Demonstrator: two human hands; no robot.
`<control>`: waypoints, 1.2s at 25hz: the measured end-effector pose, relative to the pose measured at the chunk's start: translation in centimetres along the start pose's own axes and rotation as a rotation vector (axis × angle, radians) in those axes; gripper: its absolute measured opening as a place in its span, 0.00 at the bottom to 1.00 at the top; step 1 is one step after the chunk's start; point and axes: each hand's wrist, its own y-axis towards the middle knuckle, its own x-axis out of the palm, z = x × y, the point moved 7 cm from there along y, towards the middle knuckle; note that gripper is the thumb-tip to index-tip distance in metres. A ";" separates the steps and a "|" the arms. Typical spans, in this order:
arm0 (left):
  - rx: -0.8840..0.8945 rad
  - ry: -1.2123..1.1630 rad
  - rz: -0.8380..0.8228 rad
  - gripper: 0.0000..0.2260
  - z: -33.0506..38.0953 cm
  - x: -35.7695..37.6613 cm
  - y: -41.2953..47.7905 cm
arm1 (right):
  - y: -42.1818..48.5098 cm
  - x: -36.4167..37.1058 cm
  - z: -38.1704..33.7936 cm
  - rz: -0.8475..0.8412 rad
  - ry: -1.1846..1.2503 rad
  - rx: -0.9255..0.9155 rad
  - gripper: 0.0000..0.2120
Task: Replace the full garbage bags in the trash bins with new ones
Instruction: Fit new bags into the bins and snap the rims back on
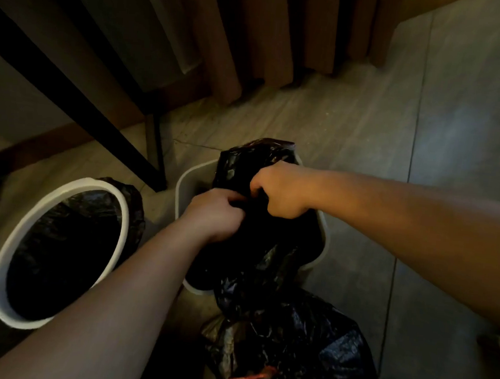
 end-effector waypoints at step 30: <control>0.181 -0.024 0.411 0.39 -2.6 -1.6 -6.8 | -9.1 -0.7 2.4 0.762 0.146 0.125 0.16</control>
